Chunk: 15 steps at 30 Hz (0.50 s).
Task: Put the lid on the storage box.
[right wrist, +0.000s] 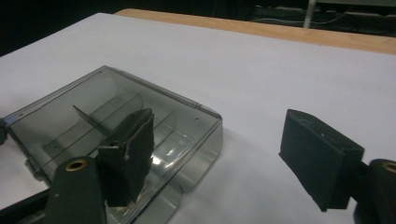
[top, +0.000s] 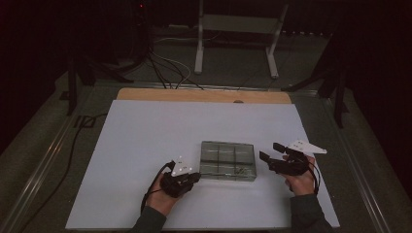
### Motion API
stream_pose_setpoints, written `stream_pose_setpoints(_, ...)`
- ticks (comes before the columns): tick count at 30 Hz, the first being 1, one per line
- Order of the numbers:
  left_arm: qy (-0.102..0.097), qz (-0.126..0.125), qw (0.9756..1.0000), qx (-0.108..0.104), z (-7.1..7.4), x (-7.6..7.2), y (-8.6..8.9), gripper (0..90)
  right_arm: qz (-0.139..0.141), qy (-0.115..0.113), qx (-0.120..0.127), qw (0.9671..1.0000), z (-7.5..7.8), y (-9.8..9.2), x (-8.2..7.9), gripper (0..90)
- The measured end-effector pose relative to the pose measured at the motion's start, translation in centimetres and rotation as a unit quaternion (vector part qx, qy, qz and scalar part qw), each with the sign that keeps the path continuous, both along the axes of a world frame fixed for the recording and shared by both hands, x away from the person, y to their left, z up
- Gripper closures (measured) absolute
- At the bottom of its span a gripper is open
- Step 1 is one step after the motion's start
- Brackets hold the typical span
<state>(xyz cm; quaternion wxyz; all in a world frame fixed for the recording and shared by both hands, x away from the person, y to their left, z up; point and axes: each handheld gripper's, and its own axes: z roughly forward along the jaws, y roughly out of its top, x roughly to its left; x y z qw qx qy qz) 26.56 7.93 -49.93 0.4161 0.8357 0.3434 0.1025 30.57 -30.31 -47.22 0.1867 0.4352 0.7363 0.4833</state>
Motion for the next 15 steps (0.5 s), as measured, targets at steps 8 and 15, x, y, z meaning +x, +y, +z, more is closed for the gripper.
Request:
stream_pose_setpoints(8, -0.047, 0.047, 0.9972, -0.035, 2.2, 0.9, 3.5, 60.8, 0.005, -0.020, 0.017, 0.9996, 0.0, 0.4, -0.7, 10.5)
stream_pose_setpoints(15, -0.097, 0.105, 0.9878, -0.062, 4.0, 1.3, 8.3, 39.0, 0.017, -0.039, 0.010, 0.9991, 0.1, 0.7, -1.4, 2.3)
